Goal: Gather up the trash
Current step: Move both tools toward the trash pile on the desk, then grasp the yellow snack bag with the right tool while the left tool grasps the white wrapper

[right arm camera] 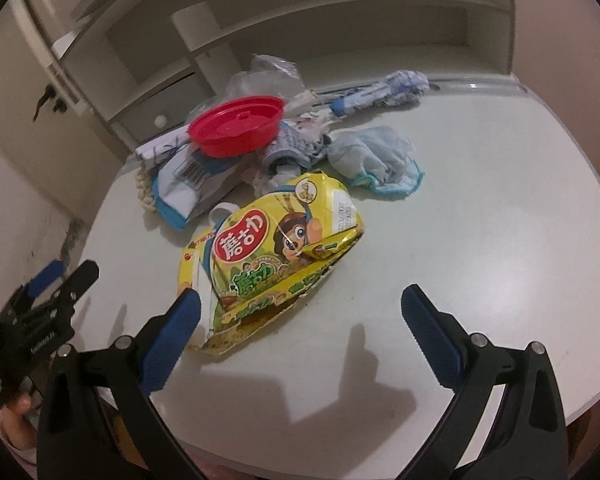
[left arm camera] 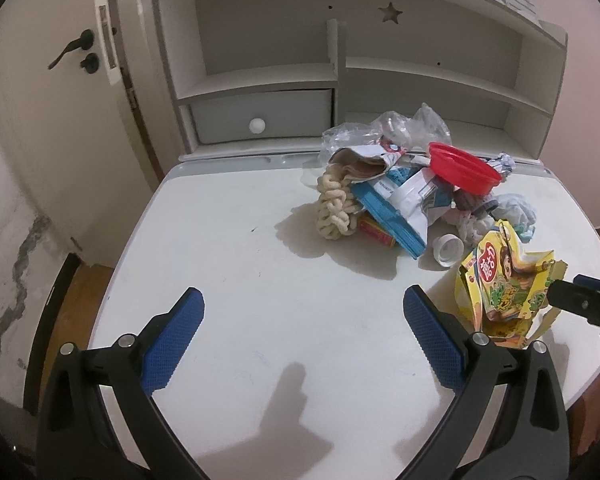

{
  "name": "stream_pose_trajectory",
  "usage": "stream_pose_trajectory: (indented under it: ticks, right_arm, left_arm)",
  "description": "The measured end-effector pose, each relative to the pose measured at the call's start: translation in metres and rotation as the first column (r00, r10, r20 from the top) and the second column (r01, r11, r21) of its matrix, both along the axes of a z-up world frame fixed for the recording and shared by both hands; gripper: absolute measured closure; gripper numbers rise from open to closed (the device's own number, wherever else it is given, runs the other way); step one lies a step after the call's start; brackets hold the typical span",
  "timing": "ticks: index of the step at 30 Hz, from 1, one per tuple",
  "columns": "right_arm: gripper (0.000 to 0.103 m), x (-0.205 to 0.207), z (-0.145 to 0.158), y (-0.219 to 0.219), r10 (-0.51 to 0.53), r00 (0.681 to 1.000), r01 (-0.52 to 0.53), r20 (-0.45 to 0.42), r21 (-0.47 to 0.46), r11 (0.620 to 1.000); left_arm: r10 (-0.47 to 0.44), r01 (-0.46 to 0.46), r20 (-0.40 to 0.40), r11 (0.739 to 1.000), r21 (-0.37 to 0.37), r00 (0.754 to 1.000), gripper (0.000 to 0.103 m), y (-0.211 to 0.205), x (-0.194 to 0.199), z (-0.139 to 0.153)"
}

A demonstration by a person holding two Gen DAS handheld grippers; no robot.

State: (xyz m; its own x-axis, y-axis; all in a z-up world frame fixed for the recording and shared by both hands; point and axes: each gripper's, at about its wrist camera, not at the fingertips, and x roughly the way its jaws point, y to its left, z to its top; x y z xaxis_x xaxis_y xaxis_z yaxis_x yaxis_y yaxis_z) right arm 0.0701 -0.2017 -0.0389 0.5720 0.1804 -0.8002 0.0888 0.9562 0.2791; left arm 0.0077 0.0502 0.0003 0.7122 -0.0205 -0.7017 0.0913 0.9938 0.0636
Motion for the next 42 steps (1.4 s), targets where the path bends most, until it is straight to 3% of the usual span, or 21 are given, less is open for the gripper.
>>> stream_pose_trajectory:
  ticks: [2,5,8,12,13,14,16,18,19,22,26,35,42]
  right_arm:
    - [0.006,0.005,-0.003,-0.003,-0.042,0.999,0.043,-0.017,0.043,0.998]
    - [0.006,0.013,-0.008,-0.008,-0.095,0.995,0.098,-0.037,0.099,0.990]
    - [0.006,0.020,-0.011,-0.008,-0.122,0.992,0.125,-0.042,0.091,0.988]
    - [0.007,0.028,-0.017,-0.009,-0.140,0.989,0.142,-0.054,0.045,0.989]
    - [0.014,0.030,-0.019,-0.009,-0.137,0.988,0.140,-0.065,0.040,0.989]
    - [0.020,0.033,-0.021,-0.008,-0.126,0.989,0.130,-0.074,0.040,0.991]
    - [0.053,0.039,-0.027,-0.008,-0.091,0.991,0.096,-0.100,0.044,0.994]
    - [0.073,0.044,-0.033,-0.010,-0.065,0.990,0.077,-0.124,0.090,0.993]
    - [0.076,0.044,-0.035,-0.011,-0.059,0.990,0.072,-0.130,0.100,0.992]
    - [0.081,0.044,-0.033,-0.011,-0.054,0.992,0.062,-0.111,0.072,0.995]
    - [0.084,0.040,-0.027,-0.010,-0.044,0.996,0.049,-0.083,0.054,0.997]
    - [0.087,0.024,-0.014,-0.030,-0.086,0.996,0.086,-0.017,0.030,0.996]
    - [0.087,0.011,0.001,-0.053,-0.131,0.991,0.129,0.040,0.046,0.991]
  left_arm:
    - [-0.039,0.039,0.002,0.999,-0.016,0.999,0.006,-0.002,0.008,0.005]
    - [-0.123,0.122,0.022,0.992,0.024,0.992,0.006,-0.016,0.031,0.017]
    - [-0.159,0.158,0.026,0.986,0.048,0.987,0.006,-0.027,0.066,0.024]
    - [-0.214,0.216,-0.024,0.974,0.071,0.976,0.008,-0.045,0.110,0.019]
    - [-0.229,0.231,-0.036,0.970,0.080,0.973,0.011,-0.050,0.118,0.016]
    - [-0.240,0.244,-0.056,0.966,0.089,0.969,0.024,-0.055,0.127,0.011]
    - [-0.261,0.267,-0.107,0.963,0.047,0.959,0.054,-0.057,0.143,0.002]
    - [-0.275,0.276,-0.131,0.961,-0.011,0.952,0.063,-0.053,0.147,-0.005]
    - [-0.282,0.282,-0.133,0.959,-0.020,0.950,0.065,-0.050,0.147,-0.008]
    - [-0.290,0.288,-0.120,0.957,-0.035,0.949,0.081,-0.048,0.146,-0.009]
    - [-0.279,0.276,-0.110,0.960,-0.046,0.954,0.087,-0.044,0.144,-0.008]
    - [-0.218,0.216,-0.025,0.973,-0.080,0.976,0.091,-0.033,0.125,0.019]
    - [-0.166,0.167,0.022,0.974,-0.153,0.986,0.091,-0.008,0.104,0.039]
